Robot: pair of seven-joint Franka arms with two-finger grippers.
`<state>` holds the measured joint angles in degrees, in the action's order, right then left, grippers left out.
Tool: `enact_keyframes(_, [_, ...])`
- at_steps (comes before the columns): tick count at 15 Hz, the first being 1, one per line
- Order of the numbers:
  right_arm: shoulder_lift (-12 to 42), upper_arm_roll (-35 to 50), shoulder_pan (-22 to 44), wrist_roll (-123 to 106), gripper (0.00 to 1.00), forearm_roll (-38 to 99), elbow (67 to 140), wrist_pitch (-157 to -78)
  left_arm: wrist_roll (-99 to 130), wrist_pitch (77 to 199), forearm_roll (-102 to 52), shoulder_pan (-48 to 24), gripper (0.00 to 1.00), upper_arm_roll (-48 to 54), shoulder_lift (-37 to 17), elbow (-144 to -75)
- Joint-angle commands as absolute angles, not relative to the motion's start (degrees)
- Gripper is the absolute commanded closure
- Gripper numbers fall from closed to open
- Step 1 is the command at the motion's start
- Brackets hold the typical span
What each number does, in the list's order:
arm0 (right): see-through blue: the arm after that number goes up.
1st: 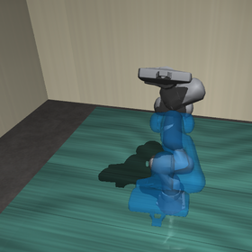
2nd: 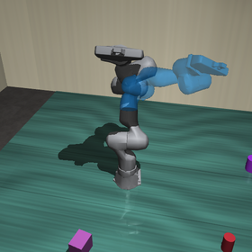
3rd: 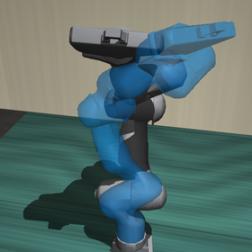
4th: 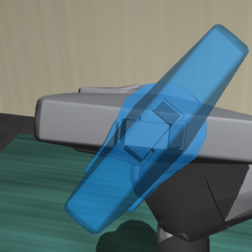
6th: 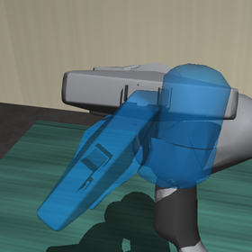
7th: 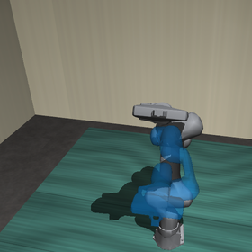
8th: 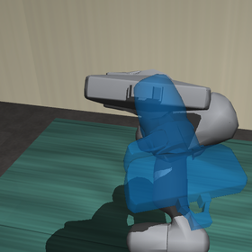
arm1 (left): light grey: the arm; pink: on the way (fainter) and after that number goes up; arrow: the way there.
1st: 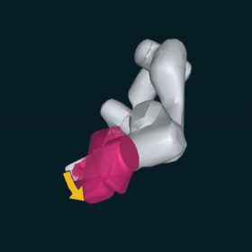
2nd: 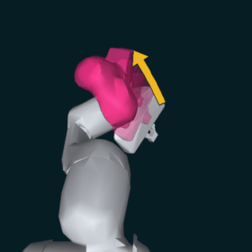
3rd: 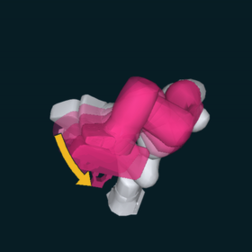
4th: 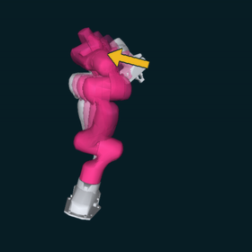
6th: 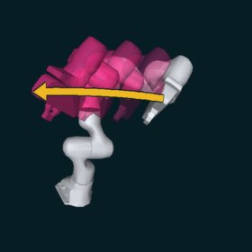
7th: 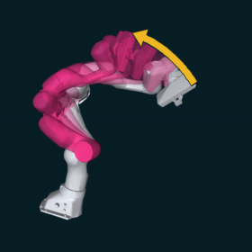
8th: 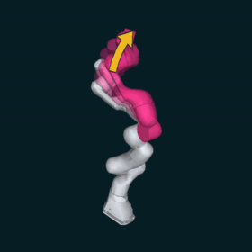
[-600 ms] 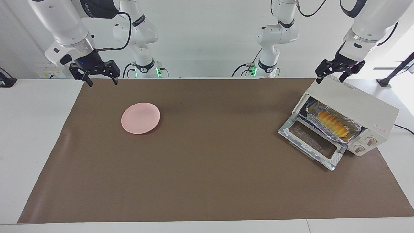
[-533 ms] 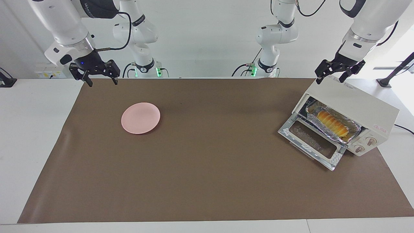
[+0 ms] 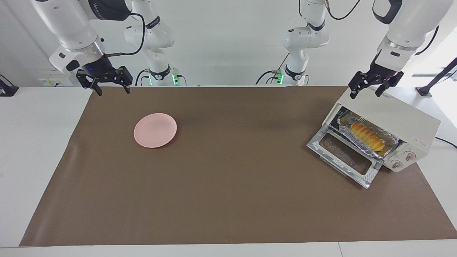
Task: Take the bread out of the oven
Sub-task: 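Reach the left gripper into the open oven toward the foil tray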
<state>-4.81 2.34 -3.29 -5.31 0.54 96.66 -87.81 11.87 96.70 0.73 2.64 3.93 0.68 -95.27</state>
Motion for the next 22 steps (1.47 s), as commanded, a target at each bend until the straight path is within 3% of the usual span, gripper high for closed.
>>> enact_keyframes(1, [-6.0, 2.6, -3.8, -5.7, 0.0, -0.2, 97.7, -87.9, 21.8, 100.0, 3.5, 3.1, 0.0, 4.0, -6.0, -93.3])
enact_keyframes(4, [-6.0, 2.6, -3.8, -5.7, 0.0, -0.2, 97.7, -87.9, 27.2, 106.1, 9.1, 2.2, 0.0, 4.0, -12.1, -93.7])
enact_keyframes(16, [-6.0, 2.6, -3.8, -5.7, 0.0, -0.1, 97.7, -87.9, 29.9, 120.6, 13.3, 4.8, 0.0, 3.9, -12.2, -108.6])
enact_keyframes(17, [-6.0, 2.6, -3.8, -5.7, 0.0, -0.2, 97.7, -87.9, 29.9, 121.6, 13.3, 4.9, 0.12, 3.9, -12.2, -109.6])
enact_keyframes(18, [-6.0, 2.6, -3.8, -5.7, 0.0, -0.2, 97.7, -87.9, 29.9, 122.0, 13.3, 4.9, 0.33, 4.0, -12.0, -110.5])
enact_keyframes(19, [-6.0, 2.6, -3.8, -5.7, 0.0, -0.1, 97.7, -87.9, 29.9, 122.0, 13.3, 4.8, 0.46, 4.0, -12.0, -110.8])
enact_keyframes(22, [-6.0, 2.6, -3.8, -5.7, 0.0, -0.1, 97.7, -87.9, 29.4, 121.8, 13.3, 4.8, 1.0, 4.0, -11.5, -112.1])
